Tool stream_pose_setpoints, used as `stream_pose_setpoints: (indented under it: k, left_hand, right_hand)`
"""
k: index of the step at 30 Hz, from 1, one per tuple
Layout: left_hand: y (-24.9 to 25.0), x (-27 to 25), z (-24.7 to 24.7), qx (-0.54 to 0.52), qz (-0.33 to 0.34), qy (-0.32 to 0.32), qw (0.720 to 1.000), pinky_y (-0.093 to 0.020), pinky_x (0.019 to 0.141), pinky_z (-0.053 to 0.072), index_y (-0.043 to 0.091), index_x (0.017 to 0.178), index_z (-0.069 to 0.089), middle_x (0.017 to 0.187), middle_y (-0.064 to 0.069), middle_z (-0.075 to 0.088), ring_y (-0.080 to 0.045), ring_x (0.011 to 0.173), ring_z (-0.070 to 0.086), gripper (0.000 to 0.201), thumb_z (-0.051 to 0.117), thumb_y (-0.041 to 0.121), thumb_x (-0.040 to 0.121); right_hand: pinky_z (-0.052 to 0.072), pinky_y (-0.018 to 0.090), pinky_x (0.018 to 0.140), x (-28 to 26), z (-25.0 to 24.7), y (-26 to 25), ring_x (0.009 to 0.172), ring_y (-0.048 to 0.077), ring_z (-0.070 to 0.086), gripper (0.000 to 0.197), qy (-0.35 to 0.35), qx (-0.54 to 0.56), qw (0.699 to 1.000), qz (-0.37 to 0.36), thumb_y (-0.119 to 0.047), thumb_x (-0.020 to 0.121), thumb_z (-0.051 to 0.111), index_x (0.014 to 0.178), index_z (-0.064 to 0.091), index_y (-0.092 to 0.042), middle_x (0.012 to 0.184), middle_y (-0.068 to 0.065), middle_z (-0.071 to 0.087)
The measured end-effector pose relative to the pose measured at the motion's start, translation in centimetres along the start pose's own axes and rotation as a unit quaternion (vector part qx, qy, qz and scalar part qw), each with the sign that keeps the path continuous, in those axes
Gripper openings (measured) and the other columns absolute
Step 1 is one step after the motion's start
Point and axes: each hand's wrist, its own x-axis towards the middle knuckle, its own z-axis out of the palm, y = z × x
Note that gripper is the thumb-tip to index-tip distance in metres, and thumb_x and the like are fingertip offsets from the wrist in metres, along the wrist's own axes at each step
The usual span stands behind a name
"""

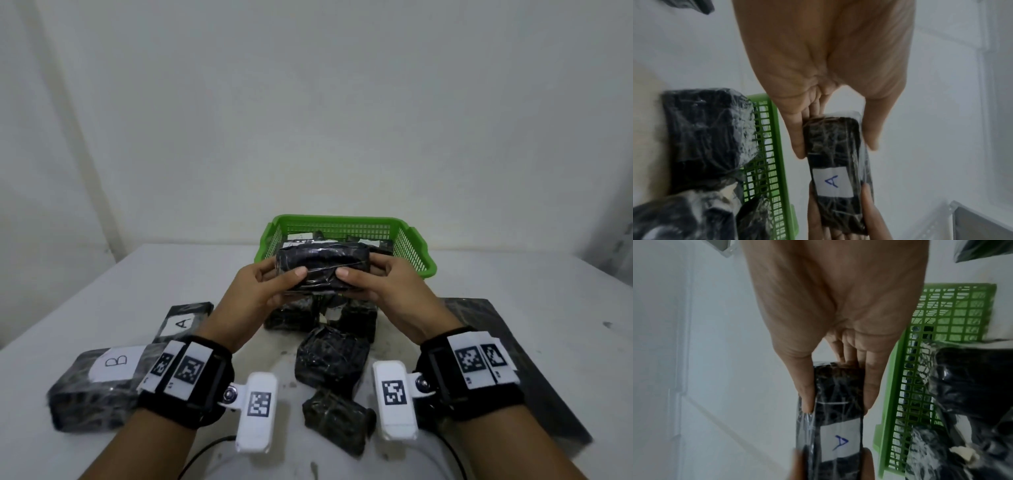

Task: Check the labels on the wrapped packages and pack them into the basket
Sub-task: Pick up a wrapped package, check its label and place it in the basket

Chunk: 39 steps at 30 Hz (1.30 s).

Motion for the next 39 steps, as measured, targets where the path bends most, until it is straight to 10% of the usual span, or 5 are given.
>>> stream_pose_setpoints:
  k: [10, 39]
  left_hand:
    - [-1.4, -0.4, 0.2, 0.018, -0.013, 0.017, 1.000, -0.048, 0.105, 0.050, -0.002, 0.125, 0.063, 0.121, -0.016, 0.072, -0.031, 0.116, 0.068, 0.044, 0.071, 0.016, 0.086]
    - [-2.1, -1.1, -0.7, 0.076, 0.047, 0.011, 0.996, -0.044, 0.099, 0.053, 0.006, 0.133, 0.058, 0.125, -0.011, 0.070, -0.028, 0.119, 0.066, 0.061, 0.083, 0.012, 0.077]
  right_hand:
    - [0.059, 0.051, 0.098, -0.2, 0.8, 1.0, 0.098, 0.030, 0.078, 0.042, 0.040, -0.011, 0.999, 0.011, -0.029, 0.075, 0.086, 0.107, 0.077, -0.002, 0.102, 0.013, 0.081]
    - [0.061, 0.038, 0.096, -1.4, 0.3, 1.5, 0.111, 0.024, 0.075, 0.069, 0.008, -0.004, 1.000, 0.009, -0.030, 0.063, 0.086, 0.125, 0.069, -0.005, 0.119, 0.008, 0.077]
